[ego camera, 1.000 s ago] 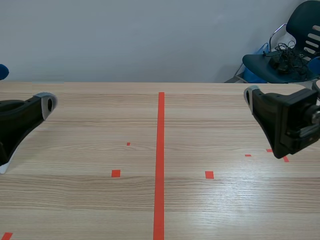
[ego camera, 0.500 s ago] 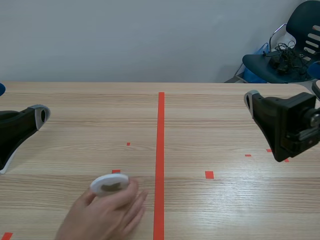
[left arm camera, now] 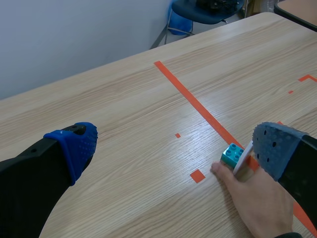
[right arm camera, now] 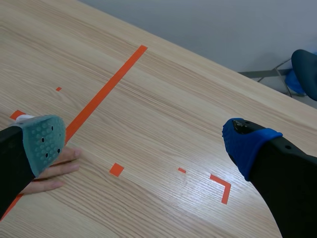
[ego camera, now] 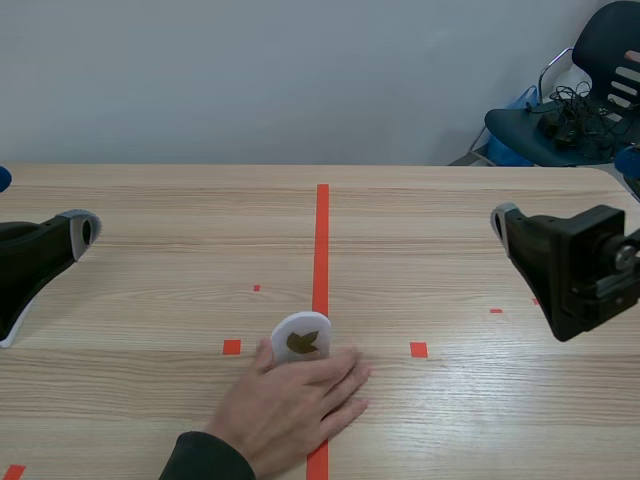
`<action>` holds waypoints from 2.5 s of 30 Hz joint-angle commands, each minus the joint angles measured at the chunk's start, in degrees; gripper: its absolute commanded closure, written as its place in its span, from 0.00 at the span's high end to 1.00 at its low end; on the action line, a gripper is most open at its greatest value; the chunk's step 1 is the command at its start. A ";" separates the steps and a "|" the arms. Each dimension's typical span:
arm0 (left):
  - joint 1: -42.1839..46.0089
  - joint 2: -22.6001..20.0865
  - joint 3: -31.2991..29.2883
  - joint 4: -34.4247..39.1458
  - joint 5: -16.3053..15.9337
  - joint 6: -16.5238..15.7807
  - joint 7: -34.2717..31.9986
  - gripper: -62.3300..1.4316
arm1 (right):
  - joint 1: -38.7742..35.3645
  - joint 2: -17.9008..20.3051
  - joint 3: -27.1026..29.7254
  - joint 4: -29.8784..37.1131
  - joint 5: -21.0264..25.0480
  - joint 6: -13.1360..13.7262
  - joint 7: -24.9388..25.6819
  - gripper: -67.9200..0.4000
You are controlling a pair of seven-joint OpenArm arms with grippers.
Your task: Do the leaf sorting experiment
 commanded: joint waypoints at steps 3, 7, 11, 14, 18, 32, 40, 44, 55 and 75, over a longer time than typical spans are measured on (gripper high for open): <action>-0.33 -0.15 0.26 1.09 -0.44 -0.09 -0.79 1.00 | 0.39 -0.02 0.09 0.33 -0.74 -0.37 -0.79 1.00; -0.33 -0.15 0.26 1.09 -0.42 -0.09 -0.83 1.00 | 3.02 -0.04 -0.07 -0.04 -1.79 0.26 -4.79 1.00; -0.33 -0.15 0.26 1.09 -0.42 -0.09 -0.85 1.00 | 7.50 -0.04 -1.99 -2.32 -1.77 1.31 -6.19 1.00; -0.33 -0.15 0.26 1.09 -0.42 -0.09 -0.90 1.00 | 11.39 -0.04 -5.66 -6.54 -1.77 6.73 -6.67 1.00; -0.33 -0.15 0.26 1.09 -0.42 -0.07 -1.05 1.00 | 17.00 -0.07 -12.57 -14.49 -1.79 12.35 -6.60 1.00; -0.48 -0.13 0.26 1.09 -0.42 -0.07 -1.73 1.00 | 37.99 -11.80 -35.04 -39.91 -15.10 21.99 0.31 1.00; -0.48 -0.13 0.26 1.09 -0.39 -0.07 -2.34 1.00 | 45.97 -18.58 -41.72 -52.85 -19.15 22.18 4.24 1.00; -0.48 -0.13 0.26 1.09 -0.39 -0.07 -2.36 1.00 | 48.06 -21.03 -43.74 -56.11 -20.98 22.16 5.66 0.93; -0.48 -0.13 0.26 1.09 -0.39 -0.07 -2.34 1.00 | 48.30 -21.42 -44.15 -56.22 -22.03 22.16 2.73 0.29; -0.48 -0.13 0.26 1.09 -0.39 -0.07 -2.36 1.00 | 40.26 -16.04 -24.35 -34.51 -6.99 17.88 -10.88 0.03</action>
